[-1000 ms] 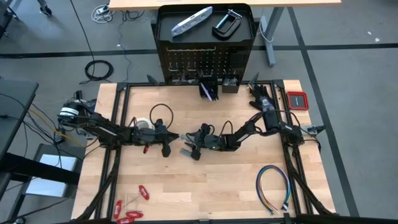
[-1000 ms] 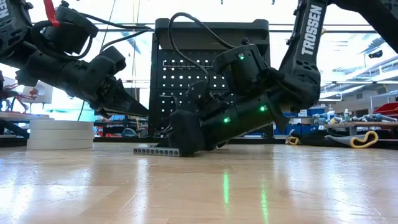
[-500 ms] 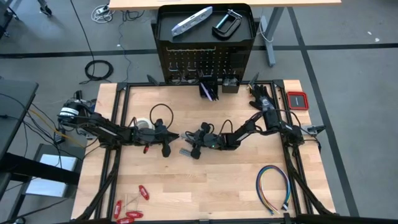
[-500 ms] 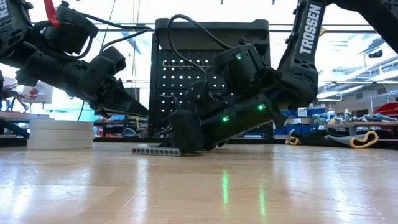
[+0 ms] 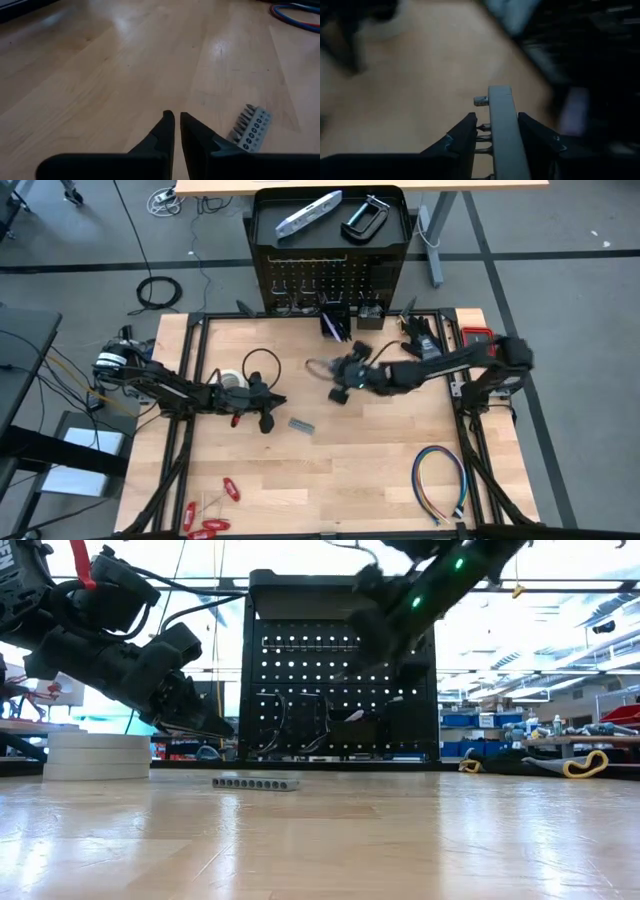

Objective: Hang tools onto peg board
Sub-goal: Put the gray screwdriver bit set into the right black bin on the peg board

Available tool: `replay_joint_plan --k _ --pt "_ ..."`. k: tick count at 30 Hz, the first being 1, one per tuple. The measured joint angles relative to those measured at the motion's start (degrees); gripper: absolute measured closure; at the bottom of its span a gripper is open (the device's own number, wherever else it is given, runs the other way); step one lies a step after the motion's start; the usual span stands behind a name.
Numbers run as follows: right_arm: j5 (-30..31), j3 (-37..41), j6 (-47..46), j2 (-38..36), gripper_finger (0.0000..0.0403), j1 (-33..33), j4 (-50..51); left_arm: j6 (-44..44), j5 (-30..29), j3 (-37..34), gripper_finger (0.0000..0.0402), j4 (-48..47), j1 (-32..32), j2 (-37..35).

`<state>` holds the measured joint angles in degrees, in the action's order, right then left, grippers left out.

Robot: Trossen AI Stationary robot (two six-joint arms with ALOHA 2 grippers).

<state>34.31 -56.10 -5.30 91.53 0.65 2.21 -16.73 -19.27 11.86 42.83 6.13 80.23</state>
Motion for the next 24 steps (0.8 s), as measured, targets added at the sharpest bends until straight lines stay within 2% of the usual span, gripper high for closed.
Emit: replay_joint_plan --k 5,9,15,20,24 --pt "6.78 0.13 -4.97 -10.13 0.0263 5.47 11.53 -0.02 0.0 0.0 0.0367 0.07 0.0 0.0" --pt "5.42 0.03 -7.56 -13.55 0.0264 12.71 13.87 -0.02 0.0 0.0 0.0367 0.51 0.0 0.0" --pt "-3.91 0.03 -8.03 -11.7 0.0258 22.8 12.49 -0.07 0.0 0.0 0.0367 0.5 0.0 0.0" --pt "-4.85 0.05 -8.51 -8.14 0.0253 27.71 10.74 -0.11 0.0 0.0 0.0367 0.48 0.0 0.0" --pt "-4.95 0.05 -11.05 -6.53 0.0244 29.11 8.46 -0.13 0.0 0.0 0.0367 0.46 0.0 0.0"
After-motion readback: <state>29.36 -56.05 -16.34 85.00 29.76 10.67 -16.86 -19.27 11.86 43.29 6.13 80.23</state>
